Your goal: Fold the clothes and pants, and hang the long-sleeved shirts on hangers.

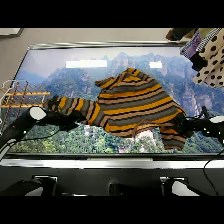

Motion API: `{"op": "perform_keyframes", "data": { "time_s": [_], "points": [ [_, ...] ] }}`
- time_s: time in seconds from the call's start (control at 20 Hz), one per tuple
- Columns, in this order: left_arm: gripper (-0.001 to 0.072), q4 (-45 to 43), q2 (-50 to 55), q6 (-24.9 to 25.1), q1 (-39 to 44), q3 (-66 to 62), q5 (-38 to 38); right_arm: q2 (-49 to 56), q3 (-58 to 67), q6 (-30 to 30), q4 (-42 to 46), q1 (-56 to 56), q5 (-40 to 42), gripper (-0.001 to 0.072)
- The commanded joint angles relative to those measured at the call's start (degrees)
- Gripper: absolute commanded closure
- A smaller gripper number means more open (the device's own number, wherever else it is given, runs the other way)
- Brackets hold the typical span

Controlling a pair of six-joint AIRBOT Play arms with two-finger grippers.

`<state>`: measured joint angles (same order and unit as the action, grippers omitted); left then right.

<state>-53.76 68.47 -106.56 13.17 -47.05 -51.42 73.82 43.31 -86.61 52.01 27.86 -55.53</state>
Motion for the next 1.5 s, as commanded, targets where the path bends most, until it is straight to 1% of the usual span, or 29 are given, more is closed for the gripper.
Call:
{"op": "perform_keyframes", "data": {
  "time_s": [0.0, 0.05, 0.1, 0.15, 0.25, 0.35, 0.45, 0.6, 0.7, 0.75, 0.8, 0.95, 1.0, 1.05, 1.1, 1.15, 1.2, 1.25, 1.3, 1.35, 1.45],
  "points": [
    [0.0102, 2.3, 2.4, -1.3, 5.1, 0.3, 3.4, 3.4, -0.4, 2.3, -2.1, 0.0, 3.3, 0.0429],
    [0.0101, 3.4, 3.3, -1.3, 6.5, 0.3, 3.8, 3.1, -0.4, 2.5, -2.1, 0.0, 3.4, 0.0541],
    [0.0102, 4.6, 4.4, -1.3, 8.1, 0.3, 4.8, 2.3, -0.4, 2.6, -2.0, 0.0, 3.3, 0.0612],
    [0.0102, 5.8, 5.5, -1.3, 9.7, 0.3, 6.7, 1.2, -0.4, 2.6, -1.9, 0.0, 3.1, 0.0658],
    [0.0102, 8.8, 7.5, -1.3, 12.4, 0.3, 11.2, -1.1, -0.4, 2.6, -1.7, 0.0, 1.8, 0.0683],
    [0.0104, 12.9, 9.9, -1.3, 14.8, 0.3, 16.0, -2.9, -0.4, 2.6, -1.7, 0.0, -0.8, 0.0683],
    [0.0104, 16.6, 12.5, -1.3, 16.7, 0.2, 19.0, -4.1, -0.4, 2.5, -1.7, 0.0, -2.8, 0.0683],
    [0.0109, 17.8, 15.8, -1.3, 18.5, -1.5, 22.0, -5.3, -0.4, 1.7, -1.8, 0.0, -4.6, 0.0684],
    [0.0151, 17.8, 17.9, -1.3, 19.1, -3.3, 24.1, -6.1, -0.4, 1.7, -1.8, 0.0, -6.0, 0.0684],
    [0.0464, 17.8, 19.0, -1.2, 19.1, -4.3, 23.8, -6.7, -0.4, 1.7, -2.1, 0.0, -6.6, 0.0685],
    [0.0680, 17.8, 19.1, -1.0, 19.0, -4.9, 23.4, -7.4, -0.4, 1.7, -2.7, 0.0, -7.3, 0.0685],
    [0.0682, 16.2, 15.3, -1.1, 16.2, -5.0, 21.2, -11.2, -0.4, 1.1, -3.9, -3.1, -8.0, 0.0687],
    [0.0682, 13.8, 12.9, -1.1, 14.6, -5.0, 18.8, -13.2, -0.4, -0.3, -3.9, -6.1, -8.0, 0.0687],
    [0.0682, 9.4, 9.8, -2.3, 12.7, -5.0, 14.4, -15.6, -0.4, -2.4, -3.1, -9.3, -8.6, 0.0687],
    [0.0682, 3.6, 6.4, -5.3, 11.3, -4.9, 9.4, -18.7, -0.4, -5.7, -0.8, -13.2, -9.2, 0.0688],
    [0.0682, -3.6, 2.1, -9.3, 10.7, -4.5, 4.1, -22.1, -0.4, -10.9, 3.8, -16.8, -10.1, 0.0688],
    [0.0682, -10.1, -2.8, -13.2, 10.6, -3.5, -0.8, -26.4, -0.4, -17.6, 10.6, -20.4, -12.0, 0.0688],
    [0.0683, -13.9, -7.8, -15.8, 11.0, -2.1, -4.6, -30.8, -0.4, -23.0, 16.5, -23.5, -15.3, 0.0688],
    [0.0683, -14.9, -13.0, -17.3, 11.1, 0.0, -7.8, -35.9, -0.4, -27.4, 21.0, -26.3, -19.9, 0.0688],
    [0.0682, -14.9, -18.9, -19.1, 11.3, 2.3, -10.8, -40.7, -0.4, -30.5, 22.8, -28.3, -24.4, 0.0688],
    [0.0682, -14.9, -29.9, -24.6, 12.4, 6.0, -16.3, -50.2, -0.4, -38.0, 22.6, -31.3, -32.8, 0.0687]
  ]
}}
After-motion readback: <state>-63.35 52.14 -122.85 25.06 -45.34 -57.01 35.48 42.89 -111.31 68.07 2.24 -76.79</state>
